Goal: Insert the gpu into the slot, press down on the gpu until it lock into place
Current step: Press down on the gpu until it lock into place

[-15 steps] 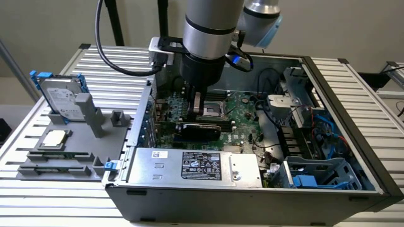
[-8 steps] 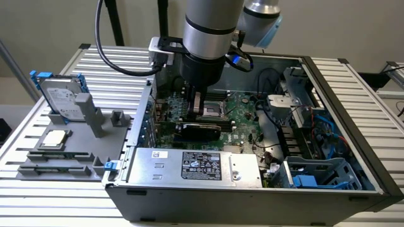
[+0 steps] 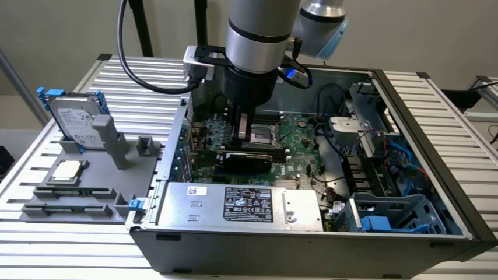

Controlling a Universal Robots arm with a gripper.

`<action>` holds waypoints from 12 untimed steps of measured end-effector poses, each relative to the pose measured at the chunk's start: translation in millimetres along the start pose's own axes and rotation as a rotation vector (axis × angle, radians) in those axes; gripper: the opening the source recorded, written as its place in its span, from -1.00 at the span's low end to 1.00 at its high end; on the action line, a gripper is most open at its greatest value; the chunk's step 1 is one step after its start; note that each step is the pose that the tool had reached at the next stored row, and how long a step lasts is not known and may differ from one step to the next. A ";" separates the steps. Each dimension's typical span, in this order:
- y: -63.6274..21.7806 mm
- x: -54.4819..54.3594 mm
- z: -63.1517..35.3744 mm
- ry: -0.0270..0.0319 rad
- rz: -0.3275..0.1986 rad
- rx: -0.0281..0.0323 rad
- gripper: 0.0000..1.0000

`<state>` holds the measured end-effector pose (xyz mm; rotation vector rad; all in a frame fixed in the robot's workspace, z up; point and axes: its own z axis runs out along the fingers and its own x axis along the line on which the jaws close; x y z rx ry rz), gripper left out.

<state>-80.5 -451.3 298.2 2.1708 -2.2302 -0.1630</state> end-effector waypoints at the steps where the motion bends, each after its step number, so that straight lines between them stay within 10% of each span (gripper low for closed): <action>1: 0.1 -0.2 0.1 0.0000 0.000 0.0000 -0.79; 12: 4.8 -4.6 17.9 -0.0007 -0.001 0.0152 -0.79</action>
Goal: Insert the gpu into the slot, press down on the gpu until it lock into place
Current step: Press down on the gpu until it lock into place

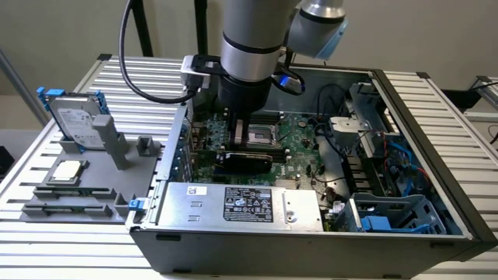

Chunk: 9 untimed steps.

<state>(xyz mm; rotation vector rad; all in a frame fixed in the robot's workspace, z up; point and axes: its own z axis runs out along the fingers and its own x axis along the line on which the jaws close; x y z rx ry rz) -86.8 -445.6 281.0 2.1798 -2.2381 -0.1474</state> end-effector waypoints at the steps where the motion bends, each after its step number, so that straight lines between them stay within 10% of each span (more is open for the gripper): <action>1: 0.1 -0.2 1.8 -0.0002 0.000 0.0022 -0.79; 9: -0.5 -0.8 12.0 0.0003 -0.002 0.0062 -0.79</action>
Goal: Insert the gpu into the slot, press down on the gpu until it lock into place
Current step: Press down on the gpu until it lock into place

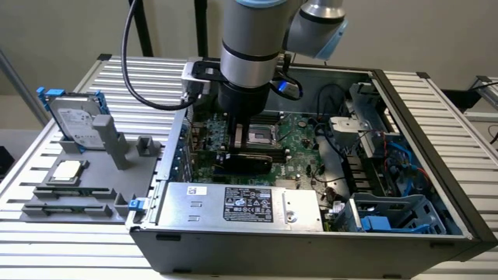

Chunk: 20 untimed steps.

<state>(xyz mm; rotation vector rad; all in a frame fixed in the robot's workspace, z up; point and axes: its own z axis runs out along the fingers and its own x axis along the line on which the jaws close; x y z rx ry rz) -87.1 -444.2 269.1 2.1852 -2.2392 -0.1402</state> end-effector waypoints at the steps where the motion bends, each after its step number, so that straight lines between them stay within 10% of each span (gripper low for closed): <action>1: 0.0 0.1 1.5 0.0000 0.000 0.0000 -0.79; 14: 6.8 -0.3 -9.1 -0.0006 -0.003 -0.0051 -0.79; 17: 7.9 -0.3 -9.1 0.0006 -0.013 -0.0183 -0.79; 20: 9.0 -0.3 -9.0 0.0016 -0.018 -0.0492 -0.79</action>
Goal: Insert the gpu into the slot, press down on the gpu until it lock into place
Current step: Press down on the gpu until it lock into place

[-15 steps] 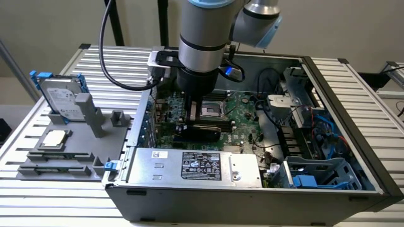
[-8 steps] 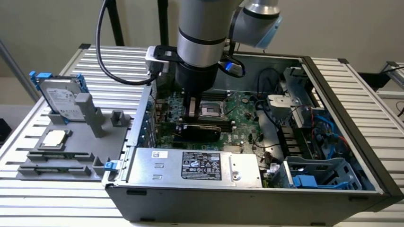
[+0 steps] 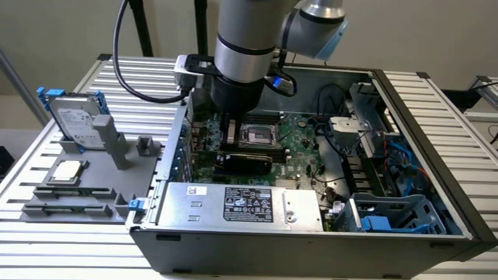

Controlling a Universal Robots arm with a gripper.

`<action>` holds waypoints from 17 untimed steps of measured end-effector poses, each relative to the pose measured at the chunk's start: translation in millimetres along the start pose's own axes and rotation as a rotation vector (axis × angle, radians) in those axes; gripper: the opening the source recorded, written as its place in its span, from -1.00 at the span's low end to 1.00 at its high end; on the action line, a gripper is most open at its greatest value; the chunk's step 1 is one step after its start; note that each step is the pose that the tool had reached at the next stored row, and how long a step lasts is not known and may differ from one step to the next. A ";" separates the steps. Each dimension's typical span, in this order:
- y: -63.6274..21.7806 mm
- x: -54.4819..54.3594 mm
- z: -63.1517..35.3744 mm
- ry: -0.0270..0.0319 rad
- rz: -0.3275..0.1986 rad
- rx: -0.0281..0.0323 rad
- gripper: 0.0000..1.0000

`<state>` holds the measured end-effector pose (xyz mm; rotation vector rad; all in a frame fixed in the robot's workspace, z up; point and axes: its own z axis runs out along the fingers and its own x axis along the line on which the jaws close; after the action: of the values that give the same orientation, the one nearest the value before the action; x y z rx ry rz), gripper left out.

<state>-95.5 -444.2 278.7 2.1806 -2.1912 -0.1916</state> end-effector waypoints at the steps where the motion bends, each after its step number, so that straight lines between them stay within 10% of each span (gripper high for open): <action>1: 0.3 0.0 0.1 0.0001 -0.002 -0.0100 -0.79; 17: 4.9 0.0 0.6 0.0055 -0.032 -0.1757 -0.79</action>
<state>-100.4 -444.2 278.7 2.1191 -2.0515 -0.3640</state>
